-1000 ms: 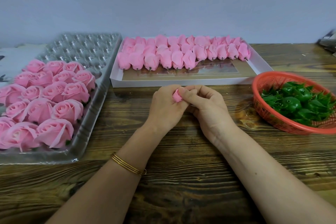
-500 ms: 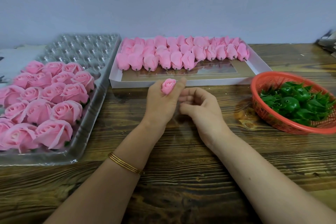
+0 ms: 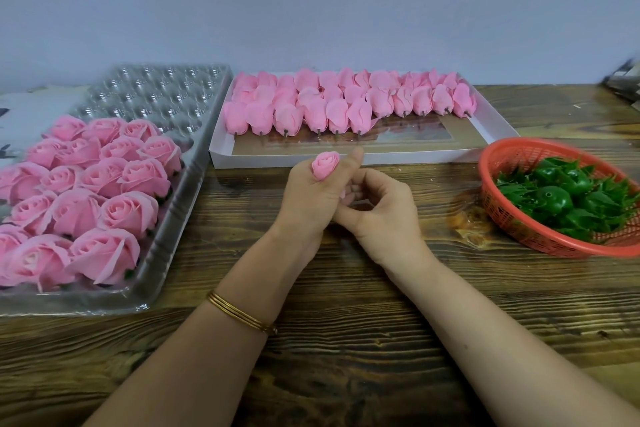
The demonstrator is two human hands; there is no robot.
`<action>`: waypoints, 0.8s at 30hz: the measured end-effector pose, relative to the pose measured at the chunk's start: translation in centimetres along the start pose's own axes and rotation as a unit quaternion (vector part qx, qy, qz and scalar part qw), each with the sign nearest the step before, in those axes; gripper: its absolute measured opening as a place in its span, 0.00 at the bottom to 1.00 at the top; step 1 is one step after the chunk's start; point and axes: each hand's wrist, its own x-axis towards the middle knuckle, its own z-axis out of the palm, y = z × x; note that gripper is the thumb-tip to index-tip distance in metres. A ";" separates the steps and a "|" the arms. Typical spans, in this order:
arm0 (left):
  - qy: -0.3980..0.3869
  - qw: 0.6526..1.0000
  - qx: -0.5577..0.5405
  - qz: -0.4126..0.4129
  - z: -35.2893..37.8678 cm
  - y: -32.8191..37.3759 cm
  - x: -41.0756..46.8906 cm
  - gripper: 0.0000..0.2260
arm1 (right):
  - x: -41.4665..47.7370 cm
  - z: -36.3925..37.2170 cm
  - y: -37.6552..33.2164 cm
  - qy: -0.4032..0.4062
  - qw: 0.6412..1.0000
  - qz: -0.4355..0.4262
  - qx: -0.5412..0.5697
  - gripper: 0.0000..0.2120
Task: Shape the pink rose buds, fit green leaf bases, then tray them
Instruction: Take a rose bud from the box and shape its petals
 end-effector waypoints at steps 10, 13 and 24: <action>-0.070 0.997 0.024 0.000 -0.8 0.8 0.0 0.07 | 0.5 -0.8 -0.2 -0.087 0.992 0.054 0.077 0.07; -0.057 0.997 0.038 0.020 -0.5 0.6 -0.2 0.07 | 0.5 -0.5 0.0 -0.059 0.995 0.043 0.066 0.09; -0.094 0.993 0.055 0.035 -1.2 0.2 0.2 0.05 | 0.5 -0.8 -0.3 -0.075 0.993 0.040 0.078 0.17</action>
